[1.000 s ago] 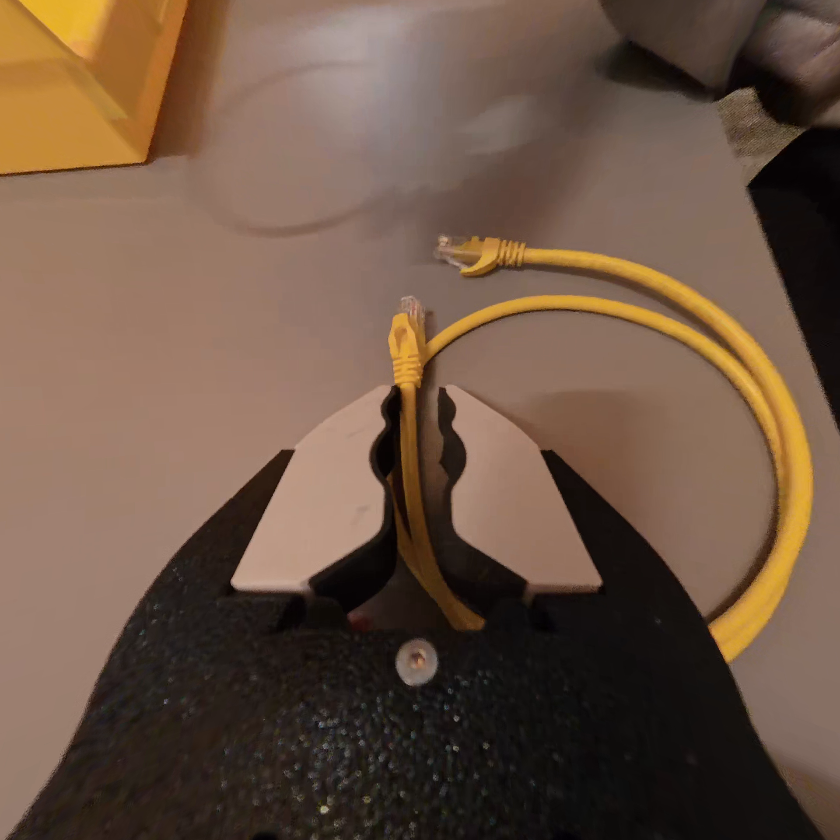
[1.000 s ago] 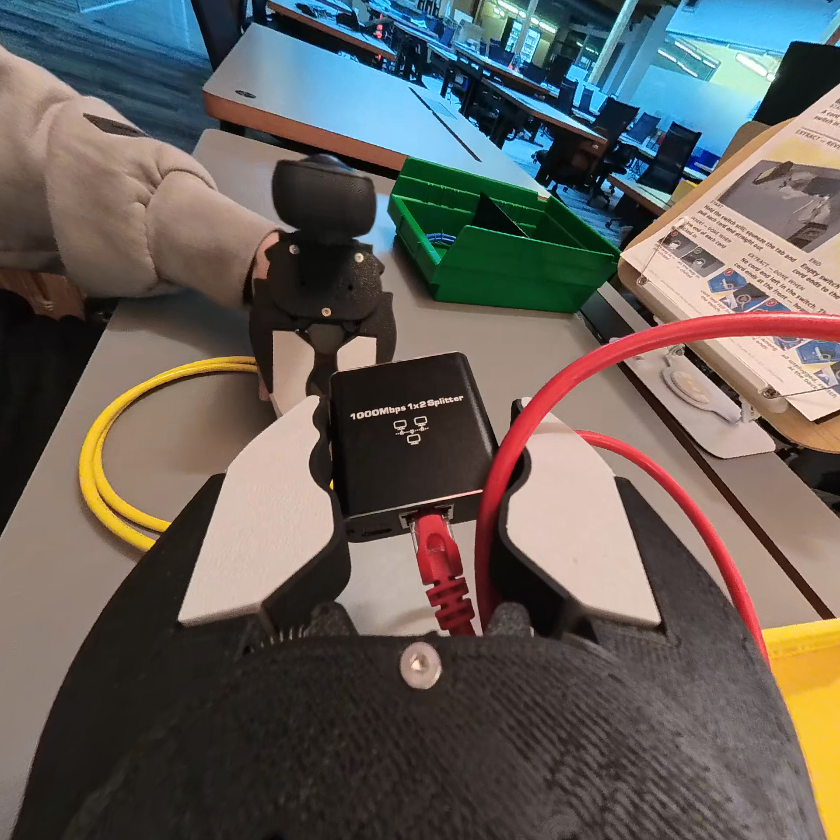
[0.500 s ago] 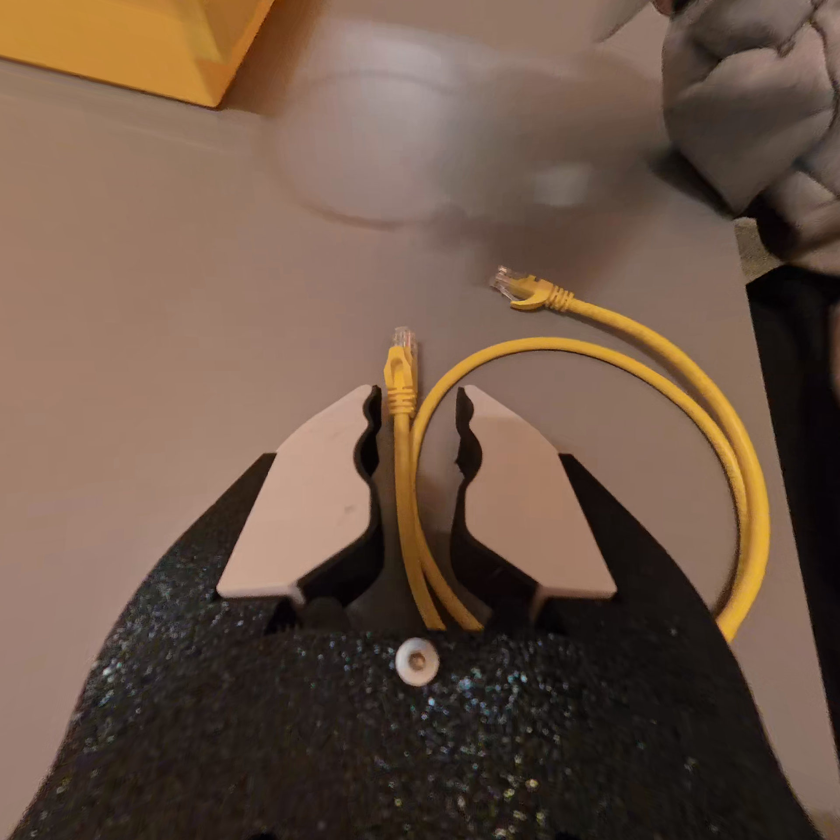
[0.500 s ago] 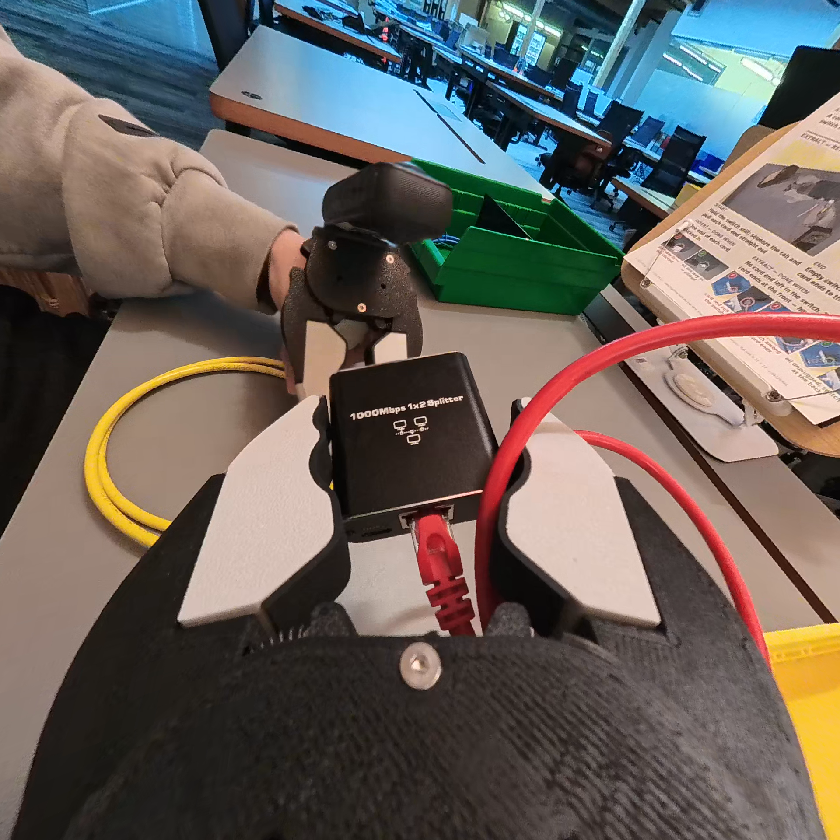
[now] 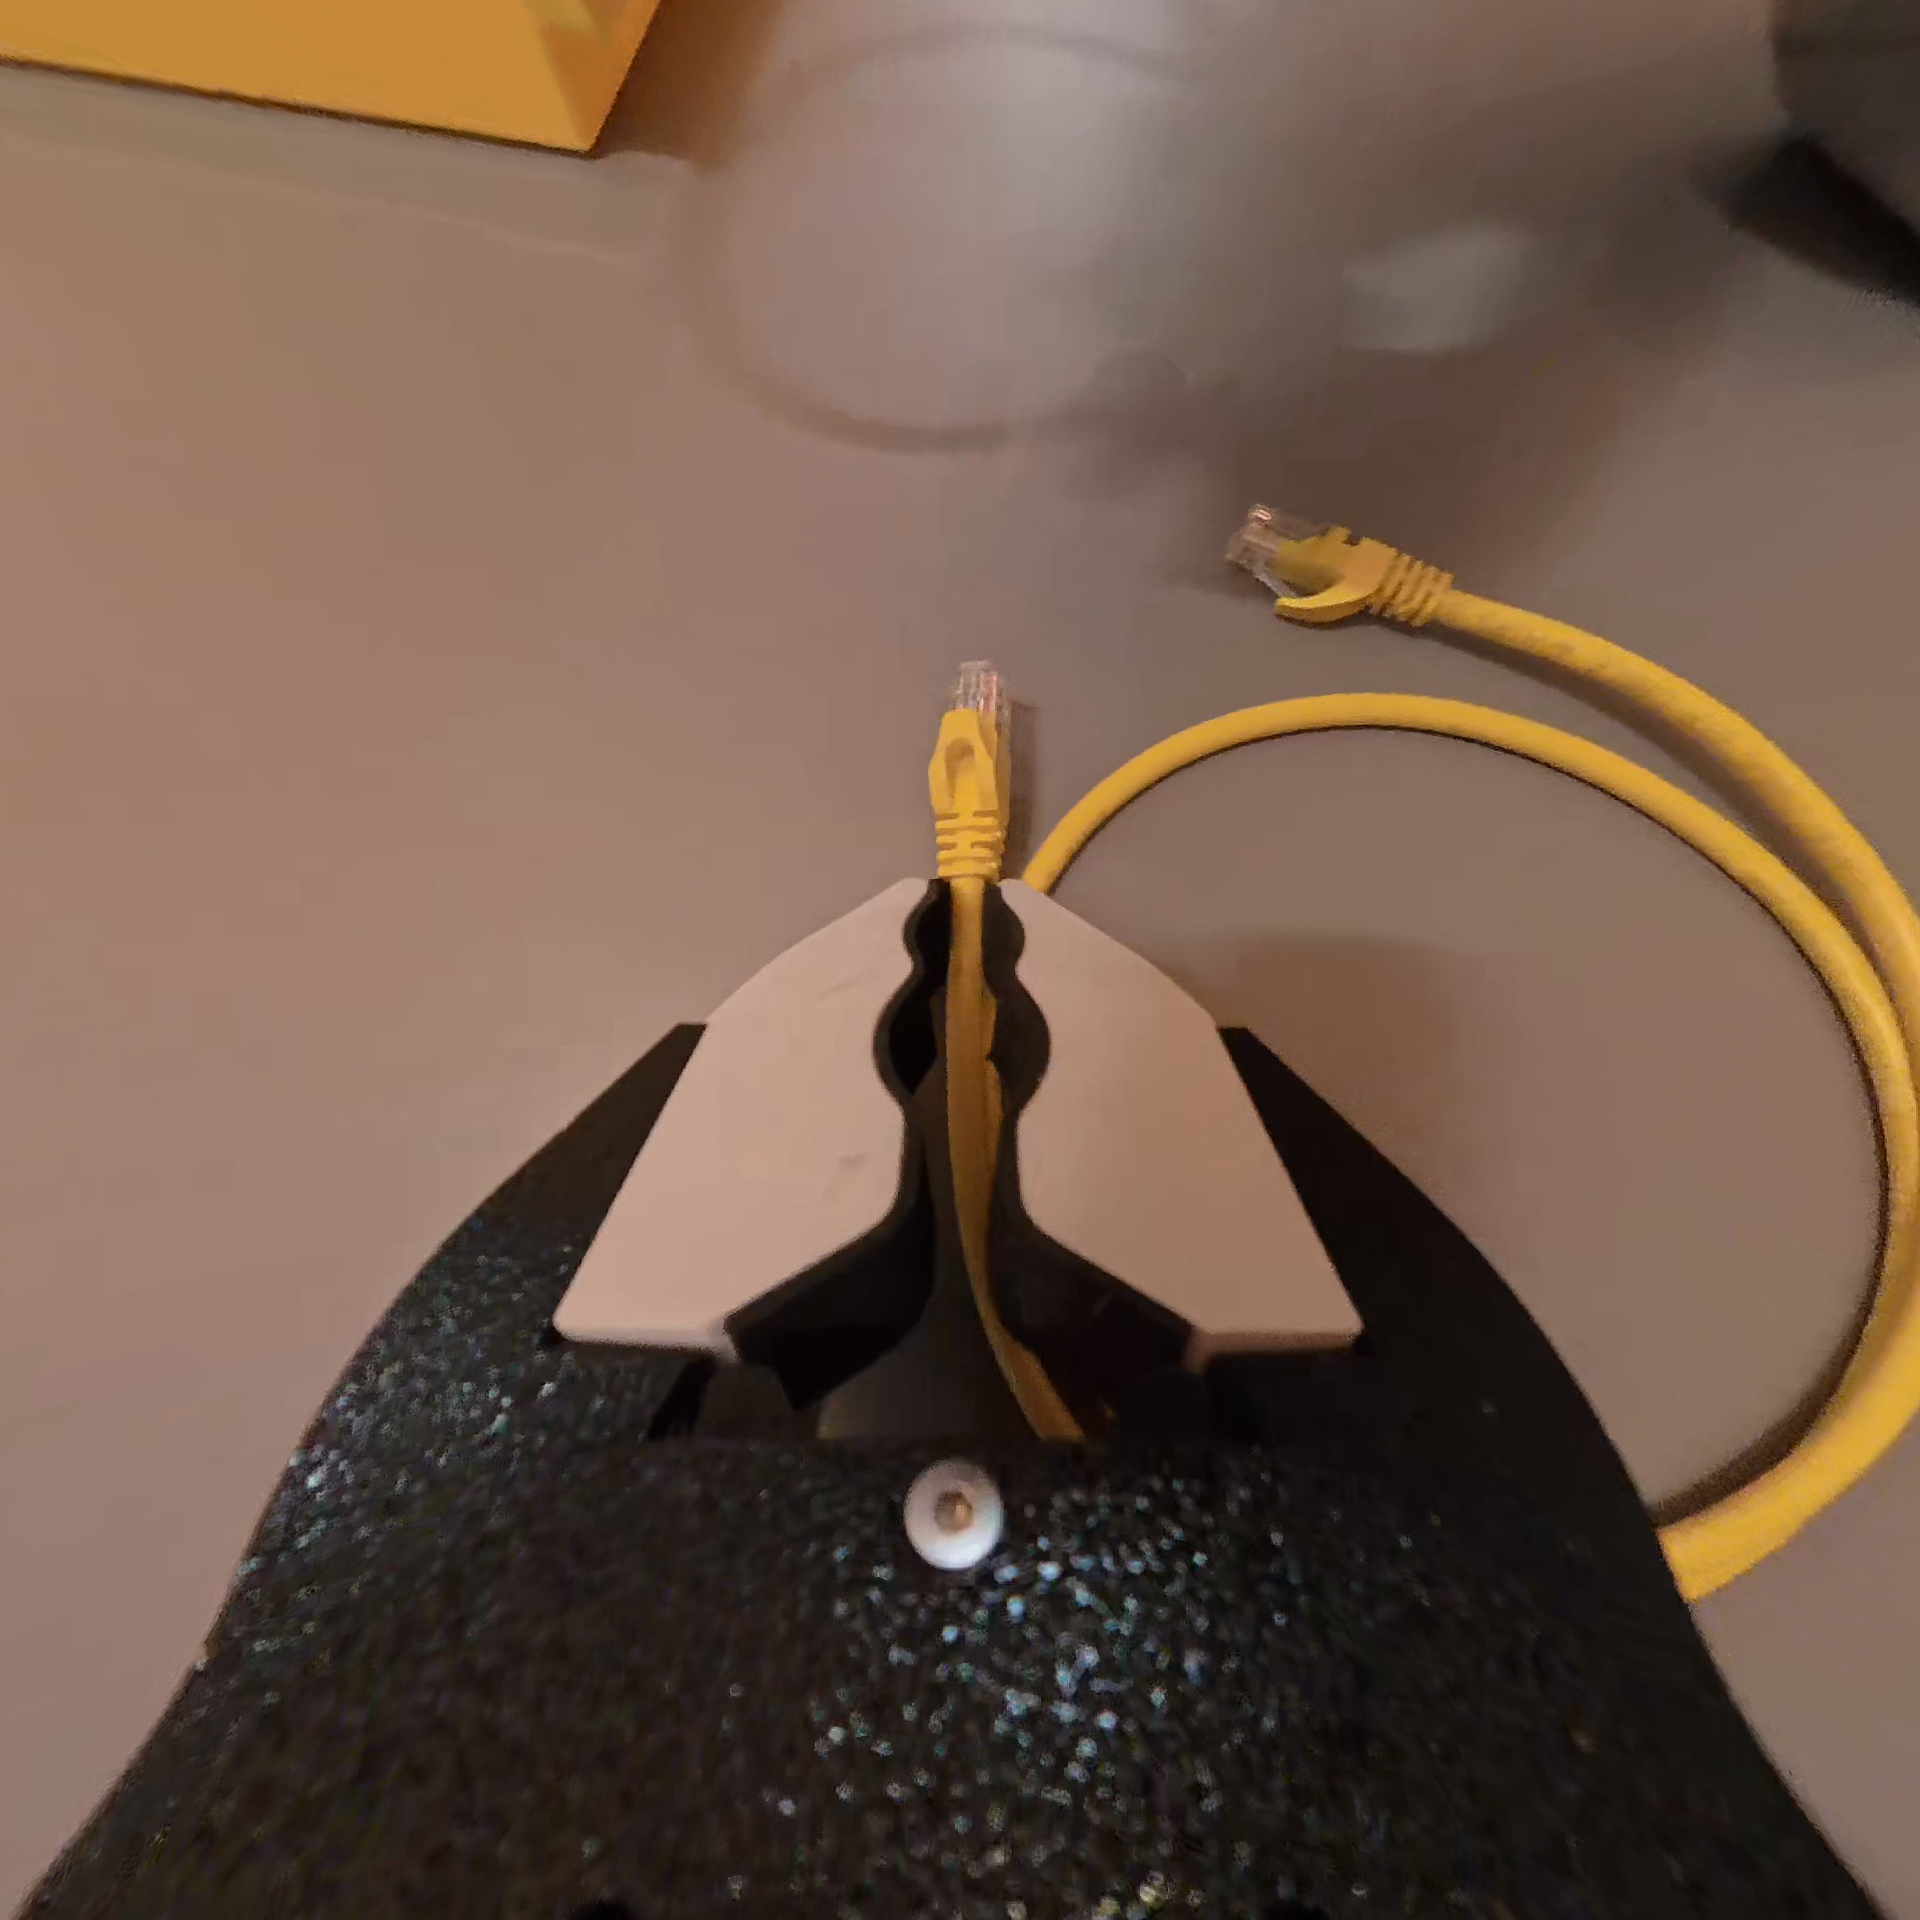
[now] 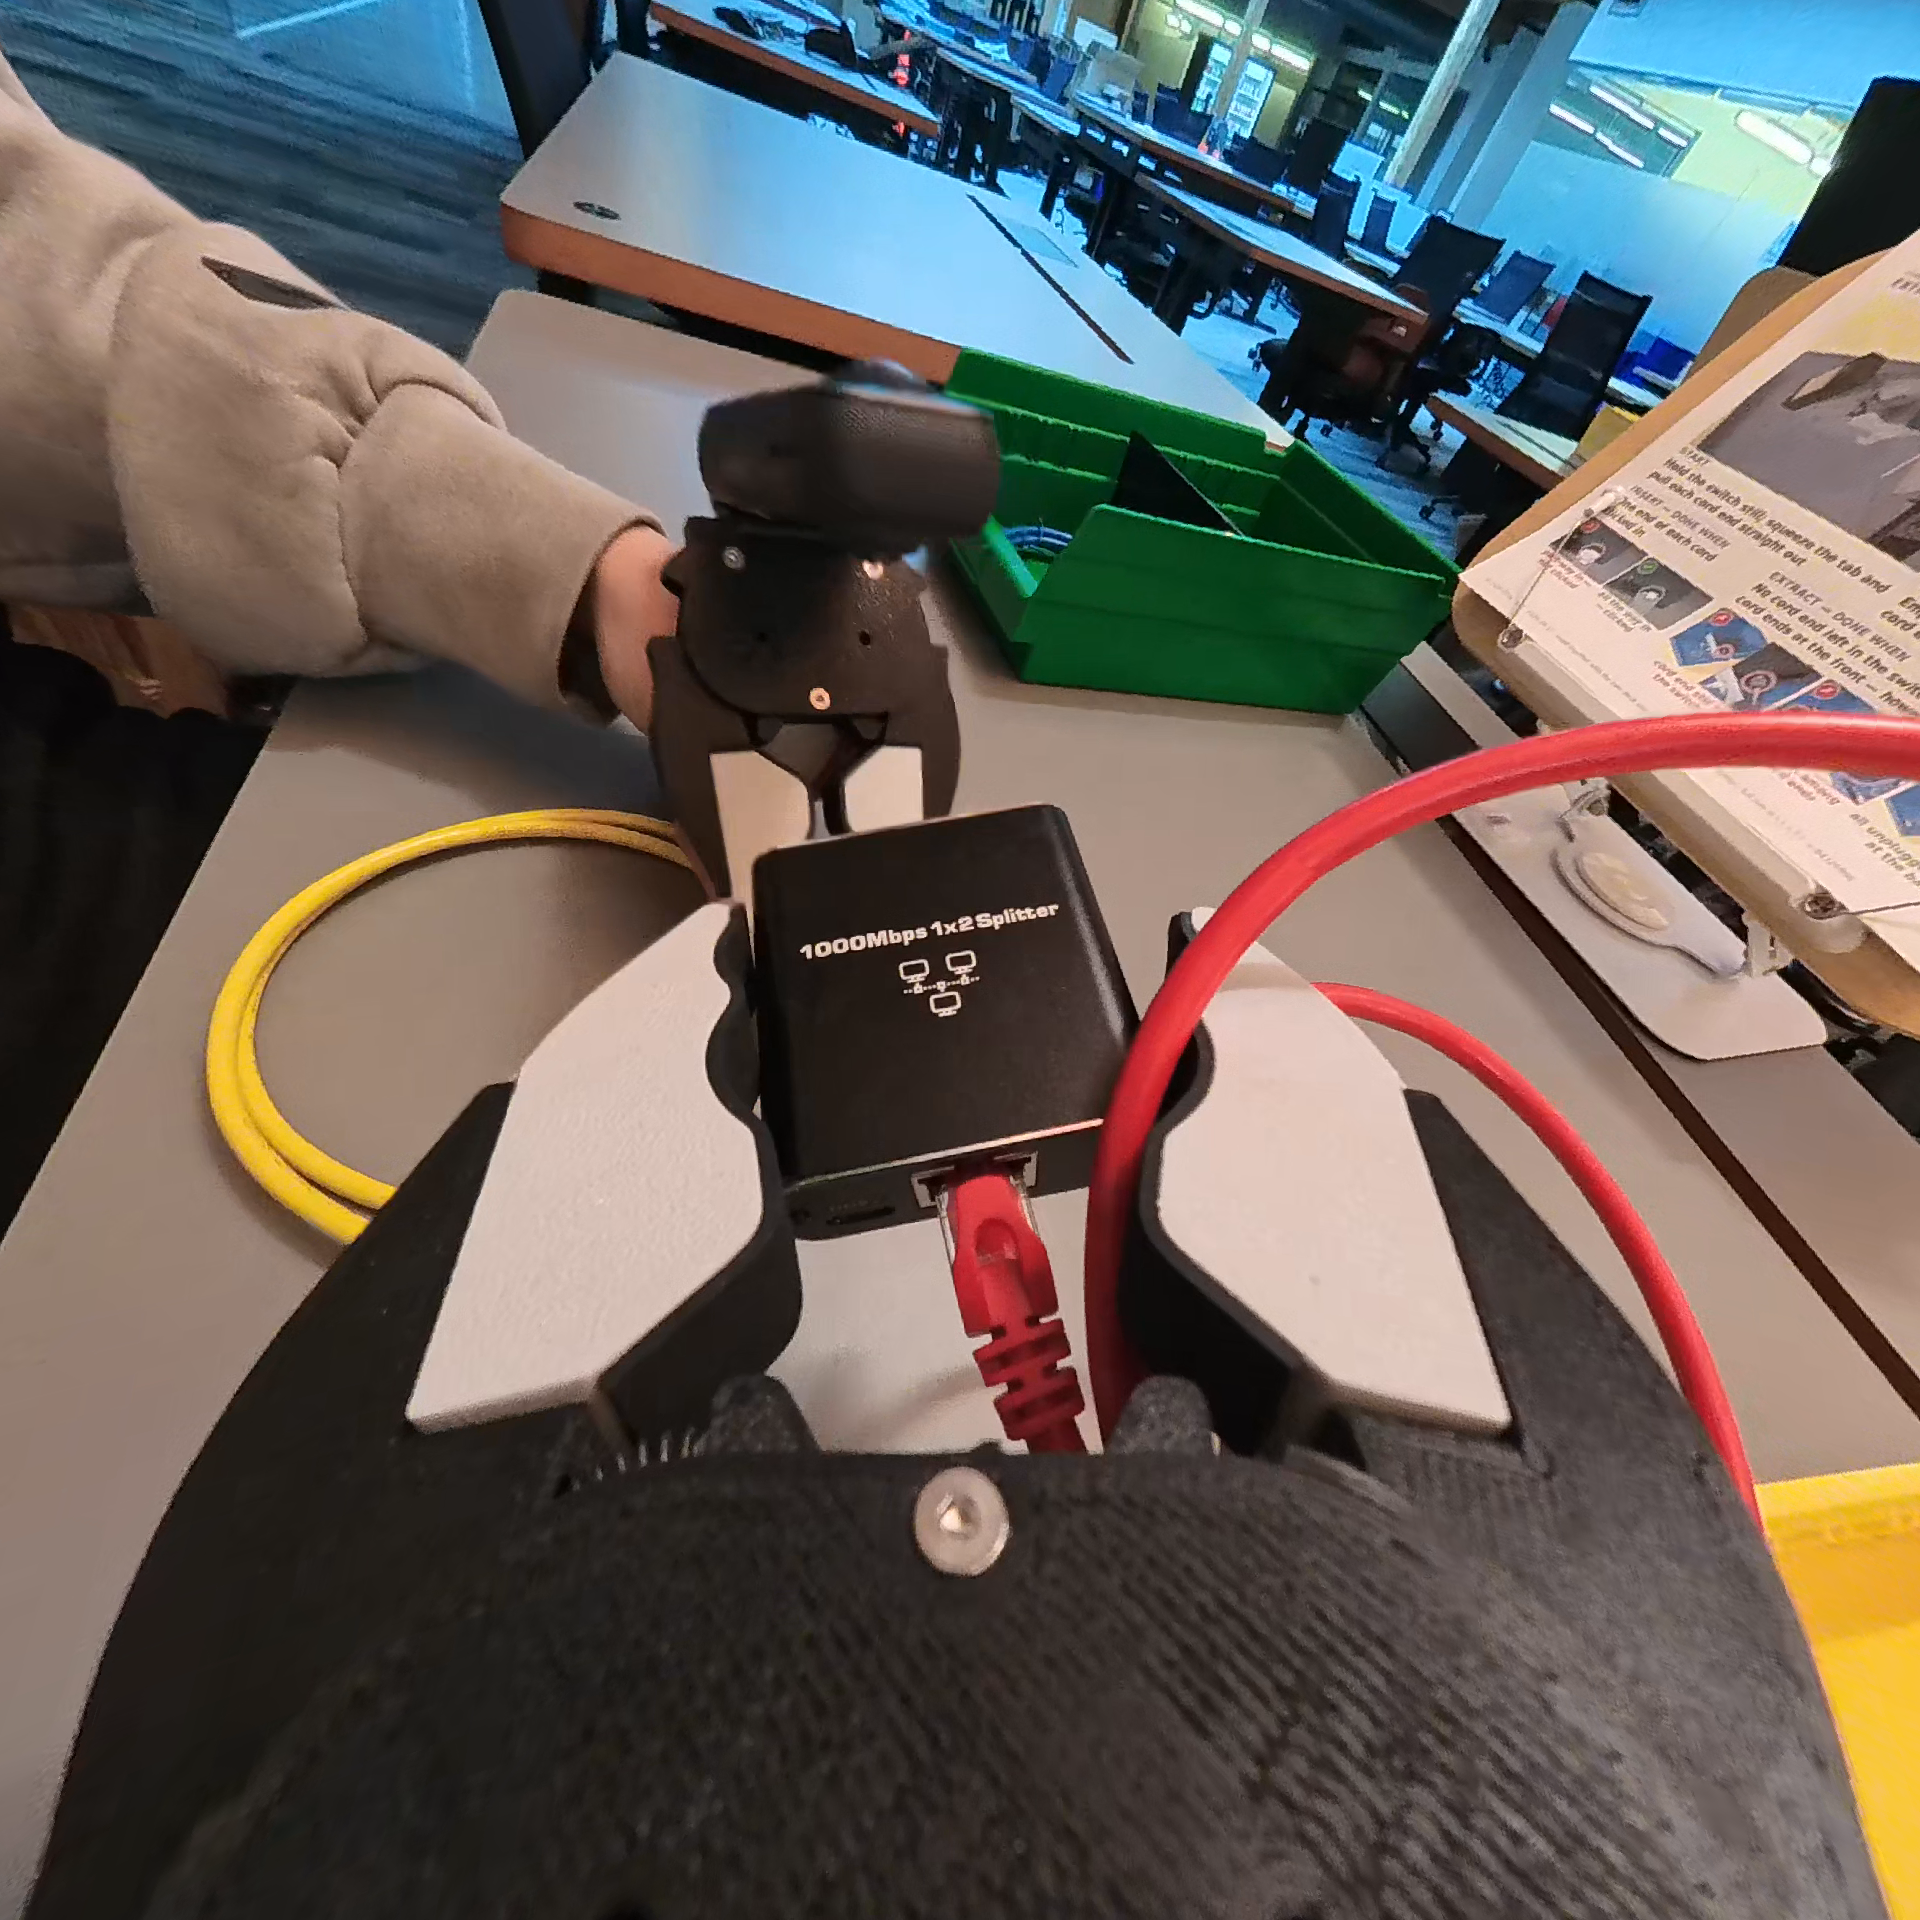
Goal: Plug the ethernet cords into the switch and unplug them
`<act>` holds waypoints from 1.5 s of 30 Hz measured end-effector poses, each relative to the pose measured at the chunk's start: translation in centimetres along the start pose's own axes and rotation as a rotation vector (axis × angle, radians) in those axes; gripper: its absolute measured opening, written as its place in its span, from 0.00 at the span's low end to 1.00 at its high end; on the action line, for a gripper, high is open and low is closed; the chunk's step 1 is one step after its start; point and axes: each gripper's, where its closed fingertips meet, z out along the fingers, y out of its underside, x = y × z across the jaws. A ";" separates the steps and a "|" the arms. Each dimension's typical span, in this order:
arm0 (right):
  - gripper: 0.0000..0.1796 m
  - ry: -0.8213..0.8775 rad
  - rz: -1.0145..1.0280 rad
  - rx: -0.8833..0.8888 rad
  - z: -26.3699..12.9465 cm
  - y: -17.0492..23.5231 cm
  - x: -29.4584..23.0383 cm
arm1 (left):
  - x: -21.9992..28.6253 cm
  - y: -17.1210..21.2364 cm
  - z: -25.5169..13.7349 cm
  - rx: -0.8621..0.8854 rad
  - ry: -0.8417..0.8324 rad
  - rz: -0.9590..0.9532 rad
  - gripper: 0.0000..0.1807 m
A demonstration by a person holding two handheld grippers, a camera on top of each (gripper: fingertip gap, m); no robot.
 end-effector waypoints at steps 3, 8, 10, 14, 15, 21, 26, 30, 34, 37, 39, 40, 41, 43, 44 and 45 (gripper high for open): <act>0.42 0.000 0.026 -0.004 0.2 0.3 0.1 | 0.4 -1.2 -1.2 0.017 -0.017 0.049 0.03; 0.42 -0.015 0.041 -0.049 0.8 0.9 -0.2 | 1.2 -4.2 -4.8 0.009 -0.026 0.142 0.03; 0.42 -0.018 0.044 -0.044 1.0 0.8 -0.3 | 1.1 -5.1 -6.3 0.003 -0.042 0.155 0.03; 0.43 -0.041 0.060 -0.032 1.0 0.5 -0.6 | 1.1 -7.0 -8.8 0.069 -0.051 0.176 0.03; 0.43 -0.051 0.067 -0.023 1.1 0.4 -0.8 | 1.2 -7.2 -9.0 0.063 -0.049 0.188 0.03; 0.43 -0.071 0.076 0.025 1.3 -0.5 -1.1 | 1.5 -7.1 -8.9 -0.017 -0.068 0.247 0.03; 0.43 -0.075 0.082 0.021 1.1 -0.5 -1.1 | 1.9 -7.4 -9.0 -0.017 -0.058 0.260 0.03; 0.42 -0.070 0.081 0.011 1.2 -0.3 -1.1 | 1.8 -7.3 -8.9 -0.047 -0.079 0.249 0.03; 0.43 -0.082 0.098 0.042 1.4 -0.8 -1.3 | 1.8 -7.5 -8.8 -0.060 -0.093 0.253 0.03; 0.43 -0.076 0.101 0.019 1.6 -0.3 -1.2 | 1.8 -7.4 -8.7 -0.092 -0.122 0.275 0.03; 0.42 -0.079 0.100 0.031 1.5 -0.6 -1.2 | 1.9 -7.5 -8.8 -0.091 -0.124 0.278 0.03; 0.42 -0.077 0.098 0.037 1.4 -0.7 -1.2 | 1.9 -7.6 -8.9 -0.081 -0.119 0.268 0.03; 0.42 -0.076 0.098 0.045 1.4 -0.9 -1.2 | 2.0 -7.7 -8.9 -0.072 -0.111 0.258 0.02; 0.43 -0.059 0.097 0.041 1.6 -1.0 -1.1 | 1.8 -7.6 -8.9 -0.064 -0.110 0.240 0.02; 0.43 -0.055 0.099 0.036 1.8 -0.9 -1.1 | 1.7 -7.4 -8.8 -0.070 -0.106 0.234 0.02; 0.43 -0.064 0.094 0.024 2.0 -0.8 -1.3 | 1.9 -7.3 -8.7 -0.067 -0.093 0.242 0.02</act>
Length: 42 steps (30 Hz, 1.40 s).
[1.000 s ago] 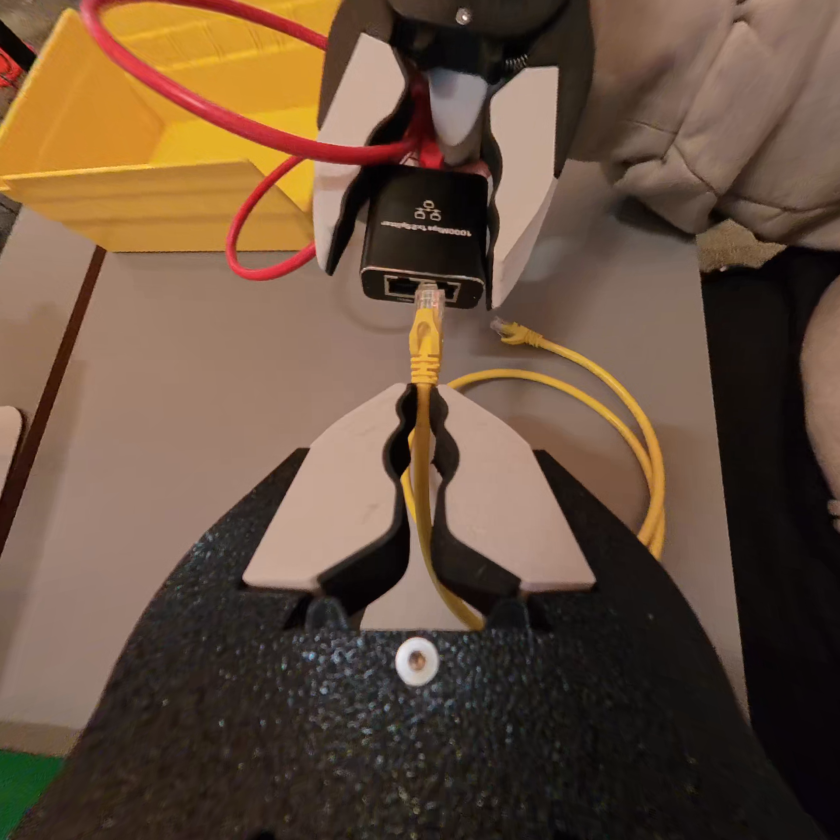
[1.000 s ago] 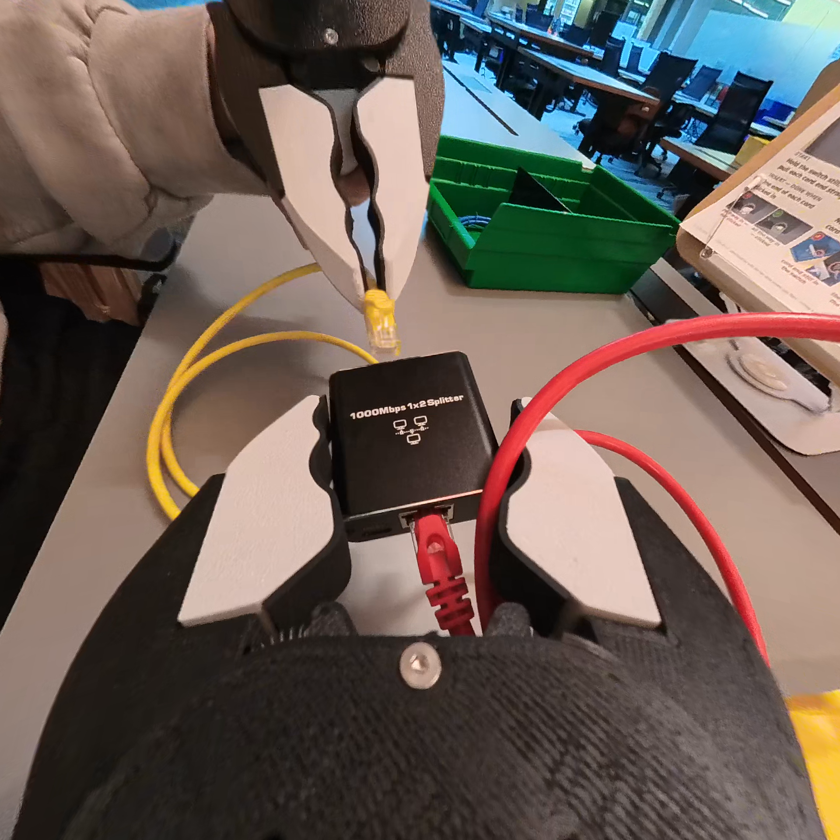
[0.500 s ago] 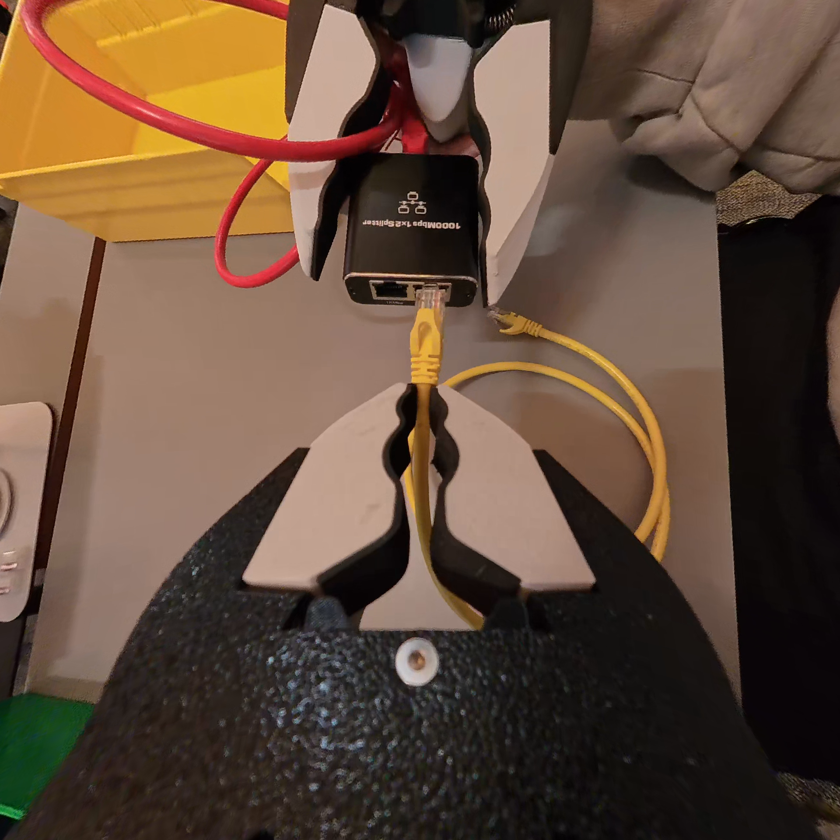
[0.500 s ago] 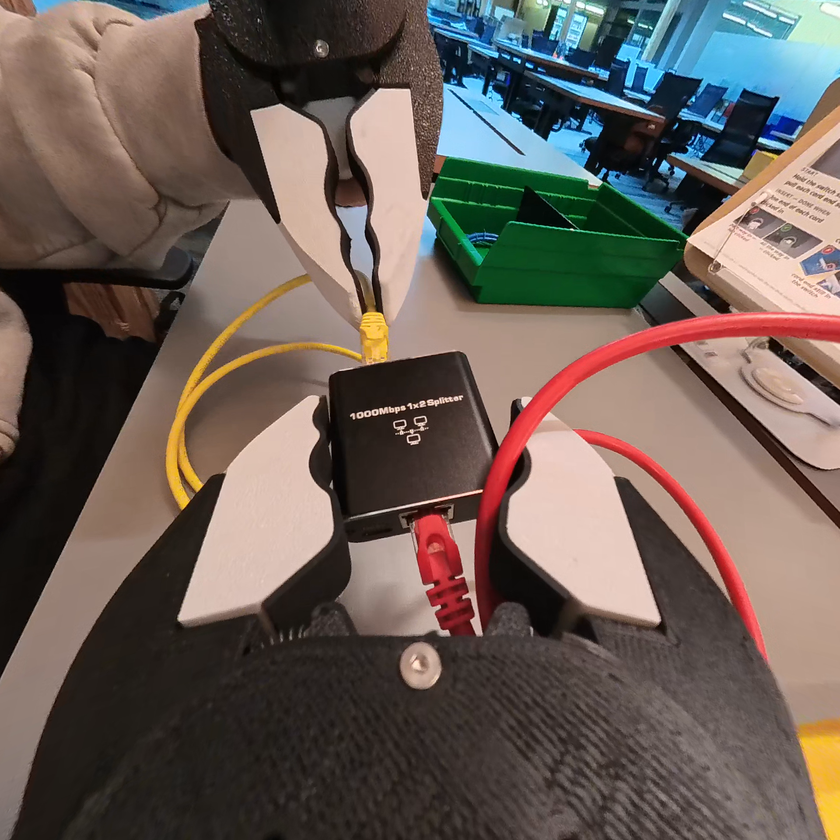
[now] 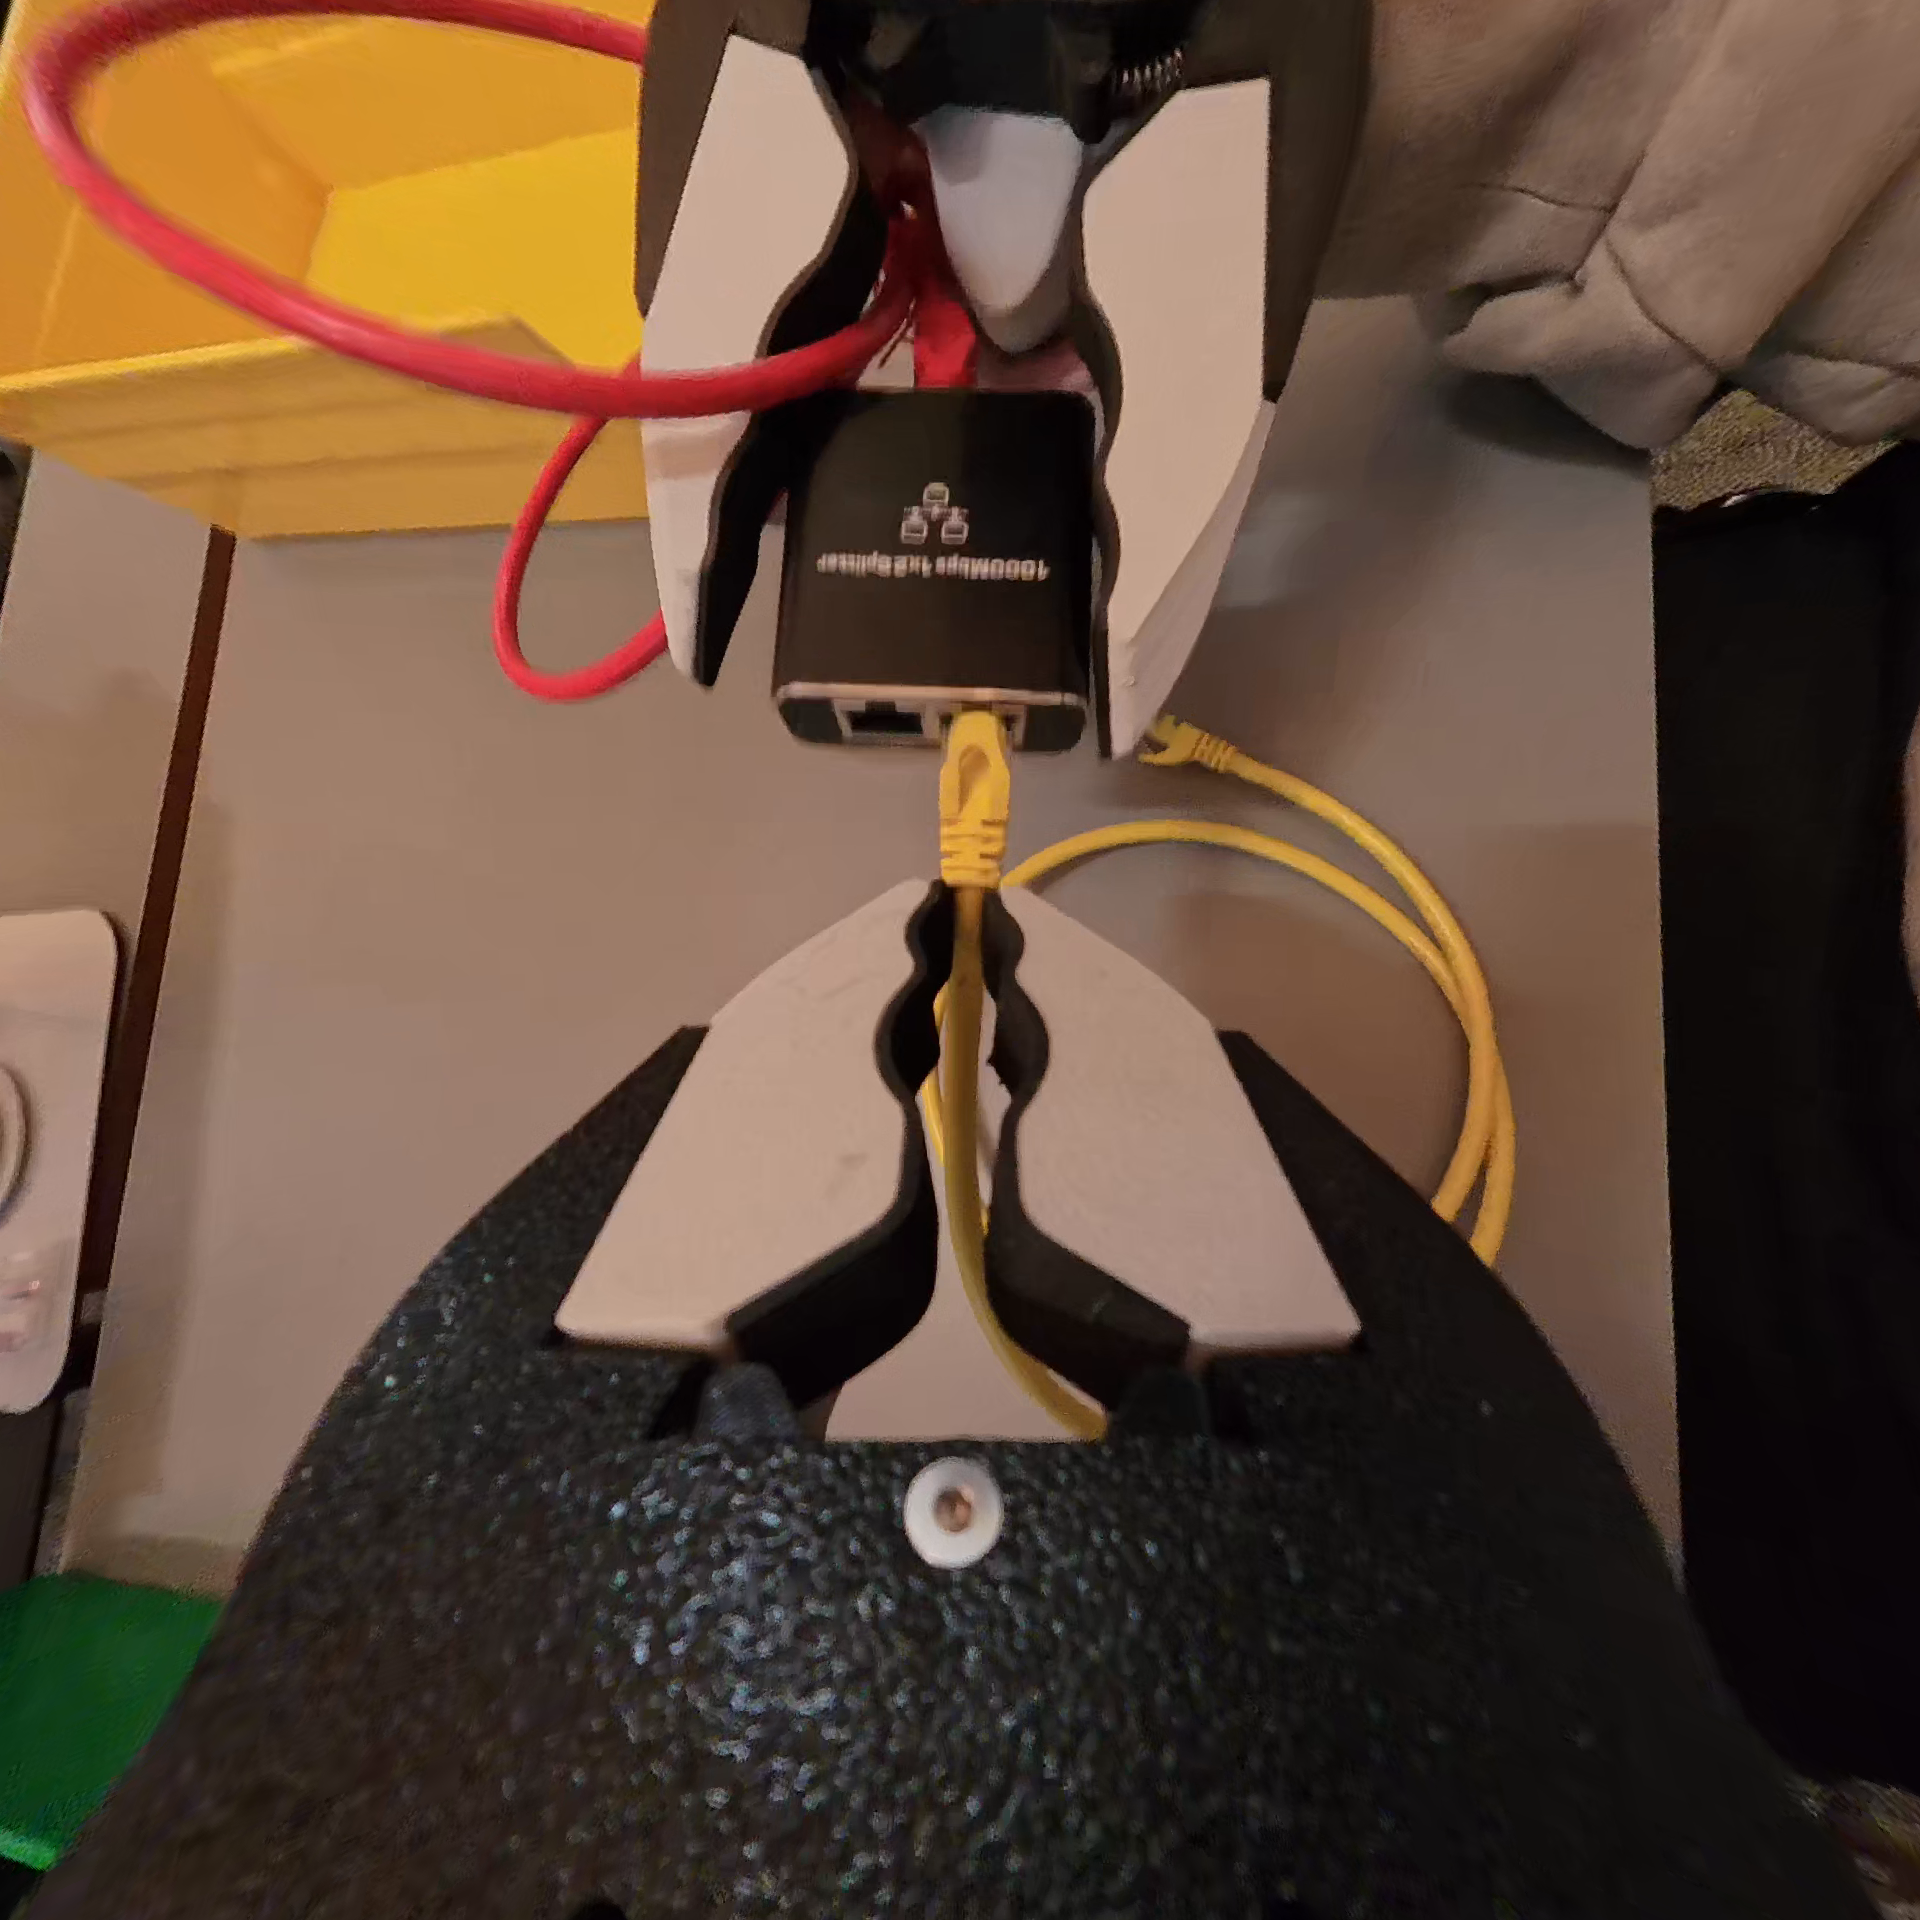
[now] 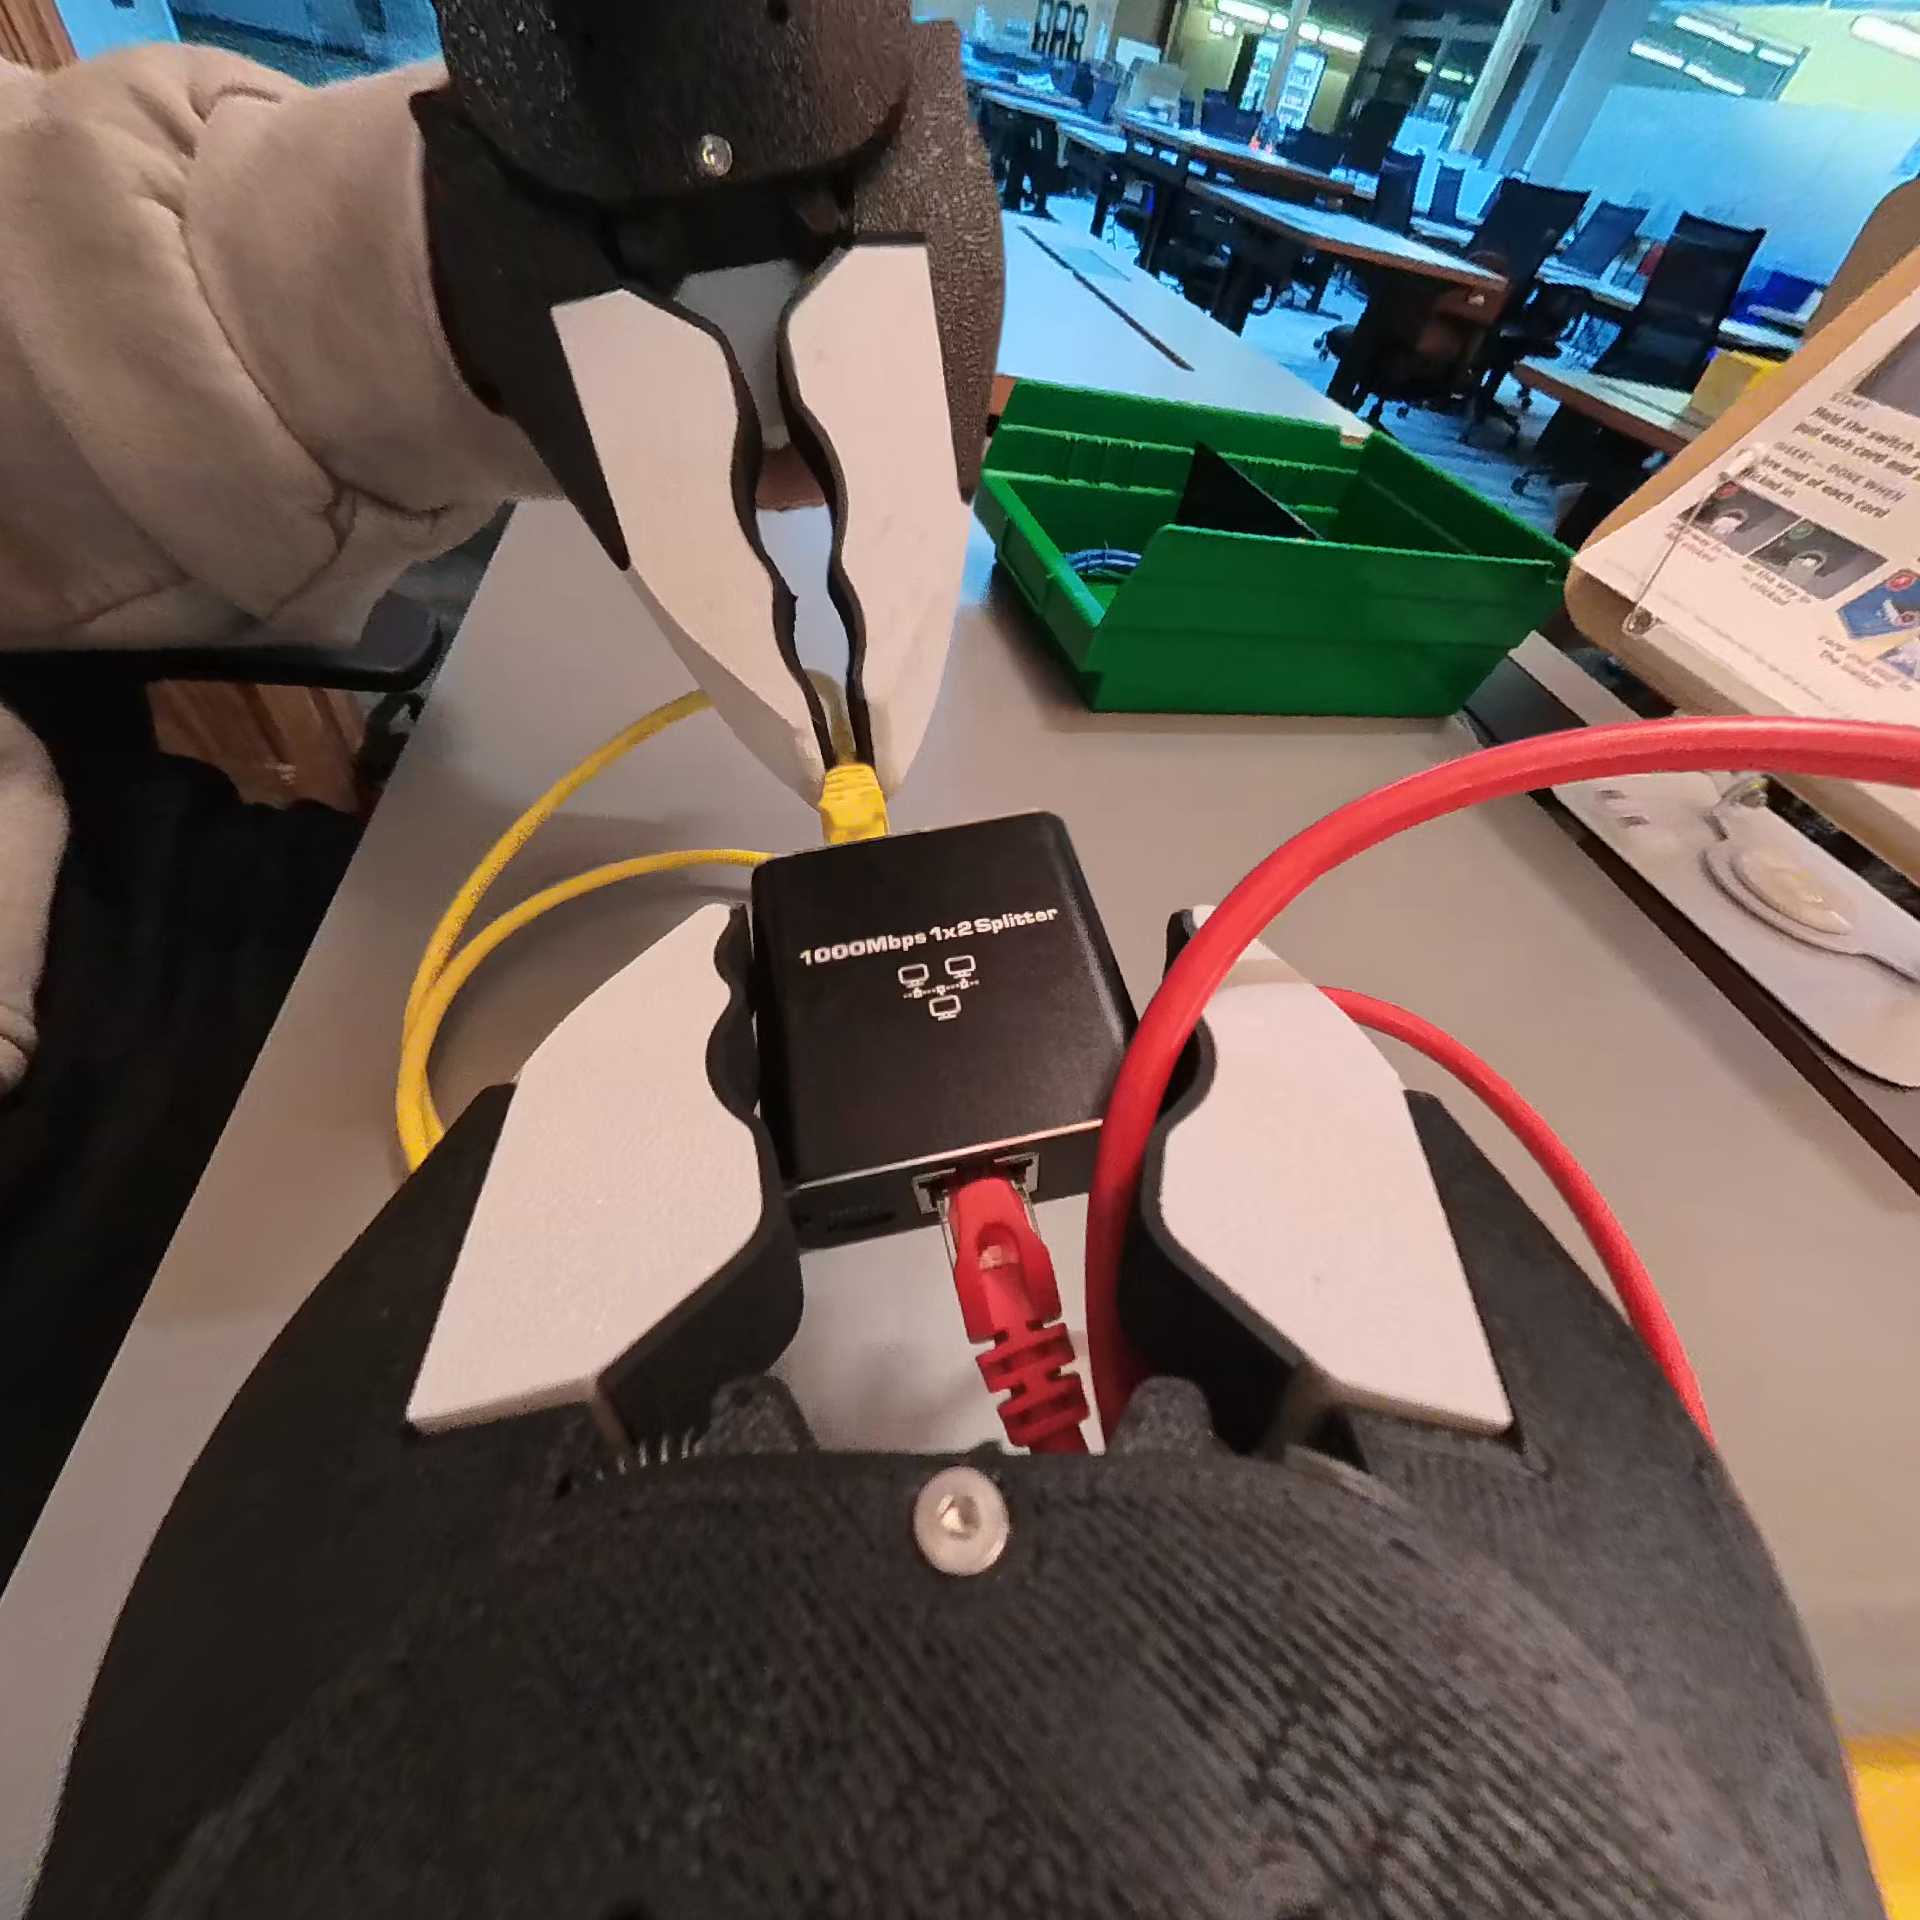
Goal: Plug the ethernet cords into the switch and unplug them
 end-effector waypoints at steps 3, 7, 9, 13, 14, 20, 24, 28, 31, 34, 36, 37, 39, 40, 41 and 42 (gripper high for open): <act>0.43 -0.009 0.021 0.021 0.4 0.0 -0.1 | 0.0 0.2 0.0 0.016 0.008 0.003 0.02; 0.43 -0.004 0.009 0.043 0.2 -0.1 0.1 | -0.1 0.0 -0.1 0.063 -0.016 -0.020 0.02; 0.43 0.003 -0.023 0.014 -0.1 0.2 0.1 | -0.1 -0.2 0.3 0.088 -0.026 -0.039 0.03; 0.42 0.042 -0.037 -0.002 -1.3 0.4 0.9 | -1.6 -0.7 -0.7 0.239 -0.123 -0.111 0.13; 0.42 0.049 -0.039 -0.002 -1.7 0.5 1.0 | -2.3 -0.5 -1.6 0.278 -0.147 -0.139 0.16; 0.42 0.061 -0.029 0.020 -3.1 0.6 1.3 | -11.4 9.7 -10.5 0.200 -0.447 -0.445 0.16; 0.42 0.056 -0.046 0.004 -2.4 0.4 1.3 | -17.1 20.7 -14.5 -0.060 -0.561 -0.768 0.15; 0.42 0.039 -0.069 -0.002 -1.2 -0.1 1.1 | -18.8 27.2 -12.7 -0.297 -0.412 -1.005 0.16; 0.42 0.028 -0.084 -0.005 -0.7 -0.3 0.9 | -18.9 29.8 -9.9 -0.458 -0.293 -1.101 0.17; 0.42 0.017 -0.086 -0.007 -0.4 -0.2 0.7 | -18.5 31.7 -7.9 -0.615 -0.225 -1.120 0.19; 0.42 0.014 -0.085 -0.006 -0.4 -0.1 0.7 | -18.1 32.7 -7.2 -0.701 -0.204 -1.139 0.22; 0.42 0.013 -0.083 -0.002 -0.5 -0.1 0.7 | -18.0 32.7 -6.8 -0.710 -0.187 -1.160 0.21; 0.42 0.014 -0.083 0.006 -0.5 -0.1 0.7 | -18.0 32.7 -6.3 -0.695 -0.175 -1.200 0.16; 0.42 0.014 -0.082 0.008 -0.6 -0.1 0.7 | -17.9 32.5 -6.0 -0.674 -0.152 -1.216 0.11; 0.43 0.012 -0.080 0.009 -0.6 0.0 0.7 | -18.0 32.5 -6.0 -0.664 -0.150 -1.207 0.10; 0.43 0.013 -0.079 0.009 -0.7 0.0 0.7 | -18.1 32.6 -6.0 -0.654 -0.156 -1.184 0.09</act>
